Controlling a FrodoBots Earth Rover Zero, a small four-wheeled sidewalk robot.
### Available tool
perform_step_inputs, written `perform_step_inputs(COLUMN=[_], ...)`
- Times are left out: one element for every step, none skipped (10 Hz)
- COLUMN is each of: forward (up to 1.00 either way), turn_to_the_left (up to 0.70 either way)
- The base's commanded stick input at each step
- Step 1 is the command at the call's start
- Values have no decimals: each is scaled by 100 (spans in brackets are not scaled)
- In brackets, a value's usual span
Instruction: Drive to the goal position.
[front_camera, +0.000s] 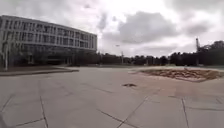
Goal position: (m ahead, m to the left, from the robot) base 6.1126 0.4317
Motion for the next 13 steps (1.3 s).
perform_step_inputs(forward=[70,70,70,70,70,70,70,70,70,70,70,70,70], turn_to_the_left=[0,0,0,0,0,0,0,0,0,0,0,0,0])
